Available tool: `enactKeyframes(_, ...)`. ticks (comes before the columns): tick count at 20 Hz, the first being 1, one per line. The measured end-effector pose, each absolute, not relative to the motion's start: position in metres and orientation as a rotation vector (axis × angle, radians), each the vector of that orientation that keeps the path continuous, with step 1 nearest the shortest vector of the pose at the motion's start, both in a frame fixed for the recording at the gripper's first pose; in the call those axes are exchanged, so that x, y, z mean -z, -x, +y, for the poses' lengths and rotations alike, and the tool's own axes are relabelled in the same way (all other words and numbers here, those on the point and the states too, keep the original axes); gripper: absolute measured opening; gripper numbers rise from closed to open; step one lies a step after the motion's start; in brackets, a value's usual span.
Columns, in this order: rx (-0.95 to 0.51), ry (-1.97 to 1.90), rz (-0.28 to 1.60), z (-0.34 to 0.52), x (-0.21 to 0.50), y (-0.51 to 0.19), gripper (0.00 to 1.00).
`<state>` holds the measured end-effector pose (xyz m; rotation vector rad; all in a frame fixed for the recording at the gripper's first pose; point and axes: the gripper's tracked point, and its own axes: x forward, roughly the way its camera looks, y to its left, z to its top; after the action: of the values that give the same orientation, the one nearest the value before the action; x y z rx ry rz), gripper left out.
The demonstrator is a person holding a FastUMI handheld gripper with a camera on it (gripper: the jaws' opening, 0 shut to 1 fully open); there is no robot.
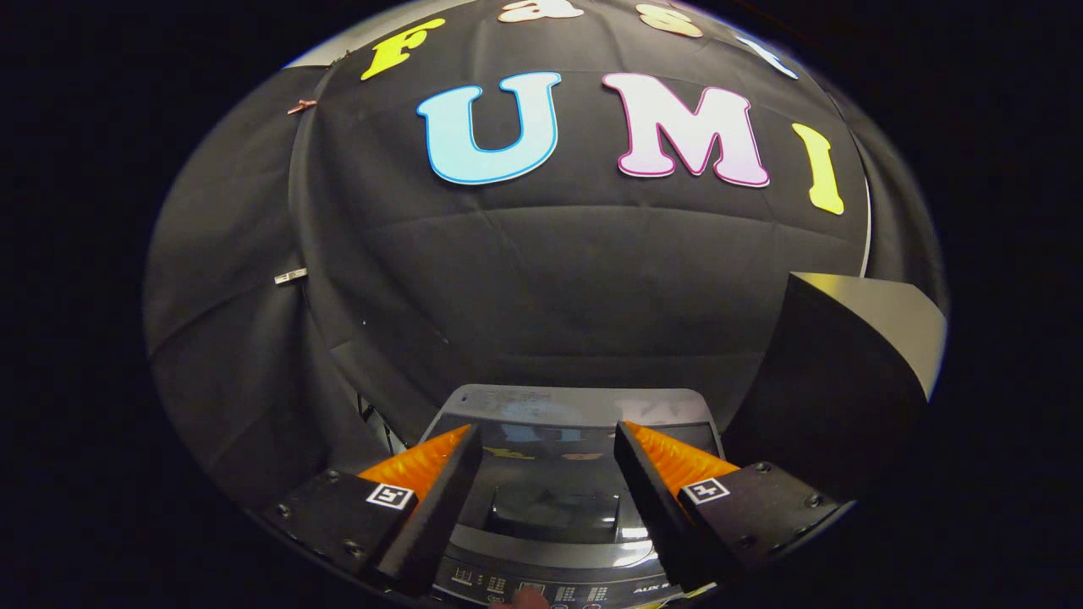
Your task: Put the clothes into the washing machine and then close the washing machine lid.
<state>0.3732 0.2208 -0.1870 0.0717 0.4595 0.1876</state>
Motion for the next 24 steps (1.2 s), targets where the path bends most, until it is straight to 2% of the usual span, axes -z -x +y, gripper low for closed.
enactKeyframes(12, -0.172, -0.03, 0.34, 0.207, 0.126, -0.319, 0.99)
enactKeyframes(19, -0.175, -0.039, 0.237, 0.176, 0.075, -0.281, 0.99)
enactKeyframes(24, -0.146, 0.008, 0.207, 0.137, 0.07, -0.242, 0.99)
